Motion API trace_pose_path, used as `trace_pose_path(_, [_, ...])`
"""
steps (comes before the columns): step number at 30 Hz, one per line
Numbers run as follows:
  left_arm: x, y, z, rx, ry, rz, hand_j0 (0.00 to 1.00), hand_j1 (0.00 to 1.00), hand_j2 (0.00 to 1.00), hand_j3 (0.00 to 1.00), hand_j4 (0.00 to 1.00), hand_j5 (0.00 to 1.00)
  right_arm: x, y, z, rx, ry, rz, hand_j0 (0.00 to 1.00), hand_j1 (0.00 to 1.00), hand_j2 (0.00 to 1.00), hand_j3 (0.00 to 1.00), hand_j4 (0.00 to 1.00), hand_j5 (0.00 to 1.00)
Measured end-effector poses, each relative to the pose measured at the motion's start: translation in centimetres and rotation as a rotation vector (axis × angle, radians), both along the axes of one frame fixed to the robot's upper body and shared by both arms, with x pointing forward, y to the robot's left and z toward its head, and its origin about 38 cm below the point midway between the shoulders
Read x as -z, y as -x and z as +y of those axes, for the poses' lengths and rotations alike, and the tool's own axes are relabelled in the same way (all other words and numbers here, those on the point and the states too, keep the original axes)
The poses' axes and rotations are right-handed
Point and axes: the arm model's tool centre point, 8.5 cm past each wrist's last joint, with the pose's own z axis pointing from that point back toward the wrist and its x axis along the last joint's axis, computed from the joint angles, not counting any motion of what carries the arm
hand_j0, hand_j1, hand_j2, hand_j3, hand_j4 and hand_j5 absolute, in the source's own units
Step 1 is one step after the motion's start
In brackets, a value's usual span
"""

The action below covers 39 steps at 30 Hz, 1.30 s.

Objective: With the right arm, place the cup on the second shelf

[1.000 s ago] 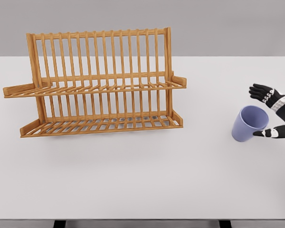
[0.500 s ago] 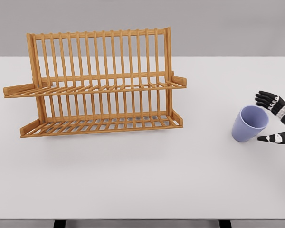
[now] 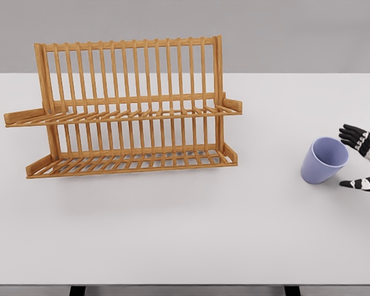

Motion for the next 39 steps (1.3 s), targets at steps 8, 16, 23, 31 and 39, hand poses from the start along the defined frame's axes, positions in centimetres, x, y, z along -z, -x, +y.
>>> trace_pose_path(8, [0.0, 0.0, 0.0, 0.000, 0.000, 0.000, 1.00, 1.00, 1.00, 1.00, 1.00, 1.00, 1.2, -0.2, 0.9, 0.006, -0.030, 0.005, 1.00, 1.00, 1.00, 1.00, 1.00, 1.00])
trace_pose_path(16, [0.0, 0.0, 0.0, 0.000, 0.000, 0.000, 1.00, 1.00, 1.00, 1.00, 1.00, 1.00, 1.3, -0.6, 1.7, 0.000, -0.051, -0.007, 1.00, 1.00, 1.00, 1.00, 1.00, 1.00])
trace_pose_path(23, [0.0, 0.0, 0.0, 0.000, 0.000, 0.000, 1.00, 1.00, 1.00, 1.00, 1.00, 1.00, 1.6, -0.7, 2.5, -0.009, -0.070, -0.010, 1.00, 1.00, 1.00, 1.00, 1.00, 1.00])
trace_pose_path(31, [0.0, 0.0, 0.0, 0.000, 0.000, 0.000, 1.00, 1.00, 1.00, 1.00, 1.00, 1.00, 1.8, -0.7, 3.3, -0.025, -0.078, -0.014, 1.00, 1.00, 1.00, 1.00, 1.00, 1.00])
trace_pose_path(39, [0.0, 0.0, 0.0, 0.000, 0.000, 0.000, 1.00, 1.00, 1.00, 1.00, 1.00, 1.00, 2.0, -0.7, 3.6, -0.030, -0.077, -0.012, 0.98, 0.98, 0.98, 0.98, 0.98, 0.98])
